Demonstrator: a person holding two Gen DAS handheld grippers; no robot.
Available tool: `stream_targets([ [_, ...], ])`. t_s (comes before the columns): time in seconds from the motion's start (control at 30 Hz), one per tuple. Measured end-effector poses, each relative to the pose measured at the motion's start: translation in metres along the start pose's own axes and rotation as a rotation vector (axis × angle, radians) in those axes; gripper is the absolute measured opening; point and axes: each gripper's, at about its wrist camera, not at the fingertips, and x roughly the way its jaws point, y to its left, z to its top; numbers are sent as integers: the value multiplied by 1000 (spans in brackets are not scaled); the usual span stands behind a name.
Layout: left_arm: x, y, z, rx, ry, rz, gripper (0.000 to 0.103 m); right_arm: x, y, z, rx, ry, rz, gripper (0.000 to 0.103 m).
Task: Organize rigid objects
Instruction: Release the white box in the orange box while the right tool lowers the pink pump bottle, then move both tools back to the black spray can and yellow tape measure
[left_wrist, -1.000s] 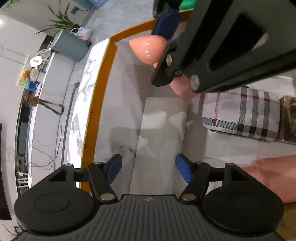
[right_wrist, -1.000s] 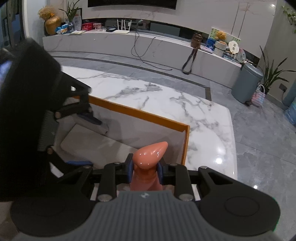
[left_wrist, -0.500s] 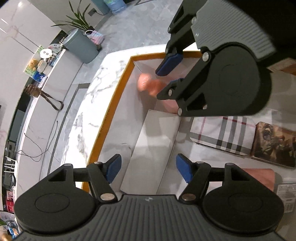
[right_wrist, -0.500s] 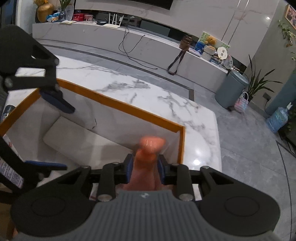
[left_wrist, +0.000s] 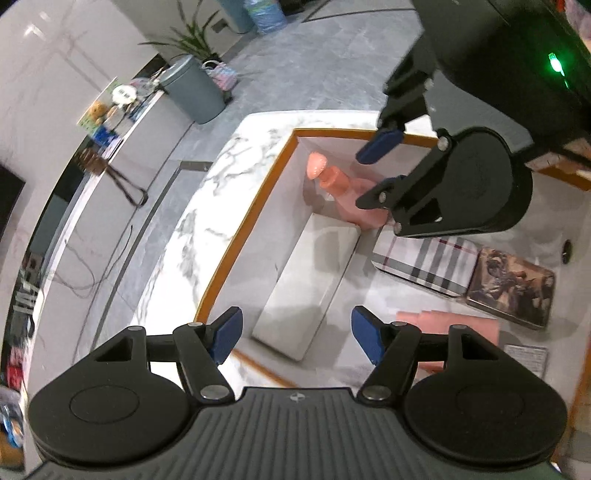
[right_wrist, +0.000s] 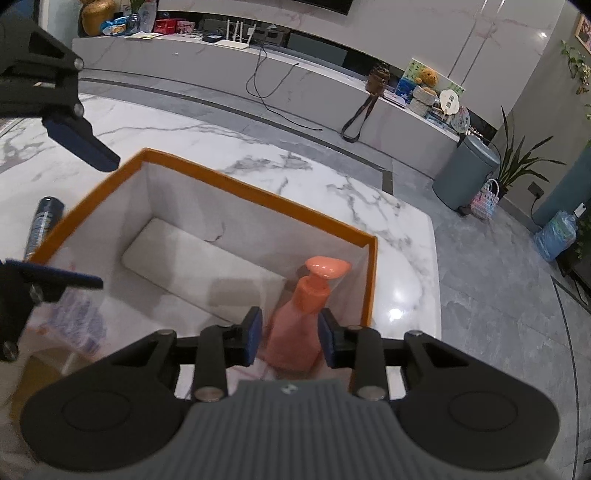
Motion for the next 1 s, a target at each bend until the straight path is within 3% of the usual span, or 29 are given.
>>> stream_targets([
  [0.33,-48,12,-31,-217,-75,20,79,-44,35,7,-34,-56,42,33],
  [0.43,-52,18,-55,-353,-56,-8,79,-61,48,9,-54,-91,71,33],
  [0.77,-65,30,-127,-583,-18,-19,76,-92,114,19,-141,-162,217,33],
  [1.0,-59,16,-154,-486,-33,-30,76,-75,154,28,-193,-112,274,33],
])
